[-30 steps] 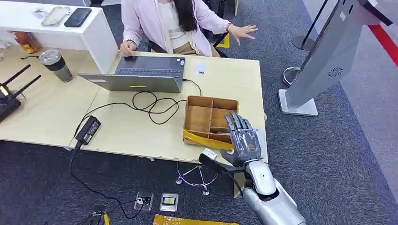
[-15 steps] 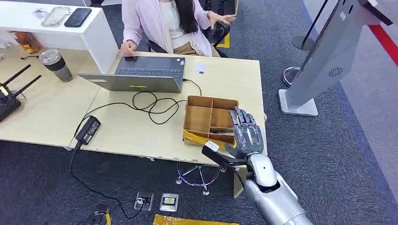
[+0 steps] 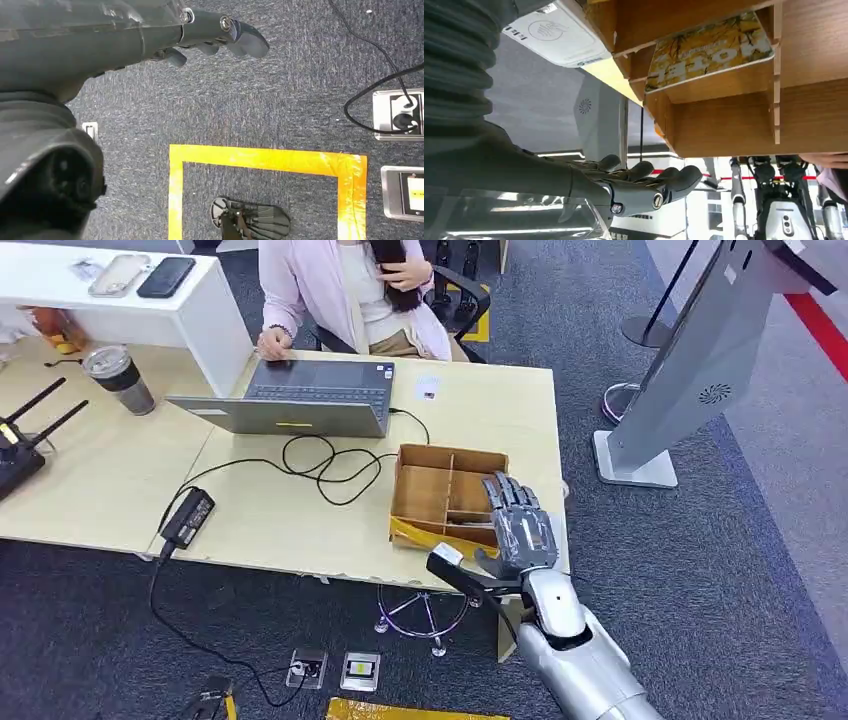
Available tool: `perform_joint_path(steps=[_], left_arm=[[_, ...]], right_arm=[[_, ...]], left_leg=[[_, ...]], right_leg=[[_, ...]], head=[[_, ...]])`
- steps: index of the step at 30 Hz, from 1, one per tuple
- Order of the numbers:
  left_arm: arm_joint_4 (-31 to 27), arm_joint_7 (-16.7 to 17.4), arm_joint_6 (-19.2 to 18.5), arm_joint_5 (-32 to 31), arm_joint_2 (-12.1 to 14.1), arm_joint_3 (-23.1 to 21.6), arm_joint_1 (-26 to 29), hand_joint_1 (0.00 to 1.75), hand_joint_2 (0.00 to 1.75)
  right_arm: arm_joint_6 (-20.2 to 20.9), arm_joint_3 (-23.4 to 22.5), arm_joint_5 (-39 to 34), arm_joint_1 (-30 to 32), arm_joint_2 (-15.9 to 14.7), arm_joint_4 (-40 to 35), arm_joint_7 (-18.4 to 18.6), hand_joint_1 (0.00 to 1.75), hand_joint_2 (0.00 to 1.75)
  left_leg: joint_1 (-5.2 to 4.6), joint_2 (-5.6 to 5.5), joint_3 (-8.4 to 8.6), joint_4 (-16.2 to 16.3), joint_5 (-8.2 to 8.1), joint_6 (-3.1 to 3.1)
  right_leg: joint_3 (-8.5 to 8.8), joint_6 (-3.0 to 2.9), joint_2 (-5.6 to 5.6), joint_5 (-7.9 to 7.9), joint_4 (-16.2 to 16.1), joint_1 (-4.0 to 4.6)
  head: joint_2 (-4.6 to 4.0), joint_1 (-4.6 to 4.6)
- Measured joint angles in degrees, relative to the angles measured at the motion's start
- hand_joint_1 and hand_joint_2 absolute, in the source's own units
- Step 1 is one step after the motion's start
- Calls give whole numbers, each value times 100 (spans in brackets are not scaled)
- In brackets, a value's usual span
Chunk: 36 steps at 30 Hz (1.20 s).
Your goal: Pass the card to the sensor for recognition and then transmit it.
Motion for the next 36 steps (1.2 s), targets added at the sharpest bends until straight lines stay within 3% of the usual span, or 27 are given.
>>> perform_joint_path(steps=[28, 29, 30, 31, 32, 36], left_arm=[[0, 0, -2, 26, 2, -2, -5, 0, 0], [0, 0, -4, 26, 2, -2, -5, 0, 0], [0, 0, -4, 26, 2, -2, -5, 0, 0], [0, 0, -7, 26, 2, -2, -5, 0, 0], [0, 0, -7, 26, 4, -2, -5, 0, 0], [0, 0, -7, 26, 17, -2, -5, 0, 0]], right_arm=[[111, 2, 87, -100, 157, 385, 20, 0, 175], [111, 2, 76, -110, 157, 398, 6, 175, 175], [107, 2, 74, -114, 157, 409, -13, 173, 175], [109, 2, 70, -114, 157, 409, -33, 154, 175], [118, 2, 68, -115, 157, 407, -46, 0, 175], [111, 2, 90, -117, 168, 406, -81, 0, 175]], left_leg=[[0, 0, 0, 0, 0, 0], [0, 0, 0, 0, 0, 0], [0, 0, 0, 0, 0, 0], [0, 0, 0, 0, 0, 0], [0, 0, 0, 0, 0, 0], [0, 0, 0, 0, 0, 0]], right_leg=[[0, 0, 0, 0, 0, 0], [1, 0, 0, 0, 0, 0], [1, 0, 0, 0, 0, 0], [1, 0, 0, 0, 0, 0], [1, 0, 0, 0, 0, 0], [0, 0, 0, 0, 0, 0]], head=[[0, 2], [0, 0], [0, 2], [0, 2], [0, 0], [0, 0]])
